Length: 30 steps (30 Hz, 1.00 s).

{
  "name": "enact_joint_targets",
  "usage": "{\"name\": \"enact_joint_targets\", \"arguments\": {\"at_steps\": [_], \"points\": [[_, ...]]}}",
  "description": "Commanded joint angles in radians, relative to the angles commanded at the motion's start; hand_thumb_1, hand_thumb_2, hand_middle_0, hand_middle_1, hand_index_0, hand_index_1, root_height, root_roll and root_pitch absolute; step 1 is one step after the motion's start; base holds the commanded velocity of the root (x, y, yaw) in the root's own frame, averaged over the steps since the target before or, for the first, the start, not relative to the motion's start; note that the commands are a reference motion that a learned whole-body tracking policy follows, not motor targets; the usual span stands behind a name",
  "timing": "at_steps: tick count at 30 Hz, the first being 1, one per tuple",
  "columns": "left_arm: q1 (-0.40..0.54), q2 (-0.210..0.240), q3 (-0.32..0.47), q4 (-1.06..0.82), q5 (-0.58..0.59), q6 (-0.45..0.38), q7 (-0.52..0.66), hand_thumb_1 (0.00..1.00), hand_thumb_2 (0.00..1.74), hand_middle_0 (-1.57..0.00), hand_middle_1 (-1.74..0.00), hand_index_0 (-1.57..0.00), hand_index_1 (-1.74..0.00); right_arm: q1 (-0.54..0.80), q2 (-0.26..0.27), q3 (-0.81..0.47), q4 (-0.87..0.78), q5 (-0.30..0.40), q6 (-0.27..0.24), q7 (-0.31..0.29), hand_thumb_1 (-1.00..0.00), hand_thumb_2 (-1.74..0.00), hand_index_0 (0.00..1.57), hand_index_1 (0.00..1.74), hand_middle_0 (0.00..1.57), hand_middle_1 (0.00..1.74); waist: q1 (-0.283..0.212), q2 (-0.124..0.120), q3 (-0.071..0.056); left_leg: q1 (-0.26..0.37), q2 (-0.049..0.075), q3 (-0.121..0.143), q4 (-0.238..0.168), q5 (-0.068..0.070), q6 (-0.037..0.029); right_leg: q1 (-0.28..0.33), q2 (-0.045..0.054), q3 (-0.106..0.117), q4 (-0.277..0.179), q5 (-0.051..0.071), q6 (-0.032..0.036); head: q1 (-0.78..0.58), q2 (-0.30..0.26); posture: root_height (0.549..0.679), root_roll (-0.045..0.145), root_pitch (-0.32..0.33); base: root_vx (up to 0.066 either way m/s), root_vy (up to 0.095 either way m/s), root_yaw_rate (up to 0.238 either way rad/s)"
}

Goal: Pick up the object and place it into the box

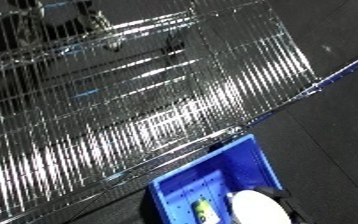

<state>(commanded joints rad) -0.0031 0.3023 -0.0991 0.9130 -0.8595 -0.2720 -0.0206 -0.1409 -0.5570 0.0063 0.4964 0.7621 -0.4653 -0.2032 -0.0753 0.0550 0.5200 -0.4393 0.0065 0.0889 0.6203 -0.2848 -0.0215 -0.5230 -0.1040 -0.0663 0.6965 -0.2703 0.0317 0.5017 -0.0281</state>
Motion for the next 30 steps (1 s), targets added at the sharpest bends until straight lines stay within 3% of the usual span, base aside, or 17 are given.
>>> {"name": "enact_joint_targets", "arguments": {"at_steps": [12,30], "points": [[-0.043,0.02,-0.064,0.028,-0.006,0.017,-0.02,0.0,0.0,0.0,0.0,0.0,0.0,-0.123,-0.012,0.035,0.399,0.052,0.017,0.061,0.0,0.0,0.0,0.0,0.0,0.0,0.035,0.034,0.0,0.017,-0.023,-0.018,-0.008,0.007,0.0051,0.022,-0.0048,-0.009,-0.006,0.004,-0.0046,0.091,-0.076,0.645,0.079,0.073,-0.014,-0.019,0.053],[-0.066,0.035,-0.074,0.045,-0.007,0.034,-0.036,0.0,0.0,0.0,0.0,0.0,0.0,-0.151,0.016,0.068,0.412,0.034,0.033,0.152,0.0,0.0,0.0,0.0,0.0,0.0,0.05,0.027,0.0,0.049,-0.029,-0.035,-0.026,0.023,0.0026,0.062,0.0032,-0.015,-0.016,0.006,-0.0037,0.021,-0.164,0.647,0.078,0.047,-0.001,-0.01,0.03]]}}
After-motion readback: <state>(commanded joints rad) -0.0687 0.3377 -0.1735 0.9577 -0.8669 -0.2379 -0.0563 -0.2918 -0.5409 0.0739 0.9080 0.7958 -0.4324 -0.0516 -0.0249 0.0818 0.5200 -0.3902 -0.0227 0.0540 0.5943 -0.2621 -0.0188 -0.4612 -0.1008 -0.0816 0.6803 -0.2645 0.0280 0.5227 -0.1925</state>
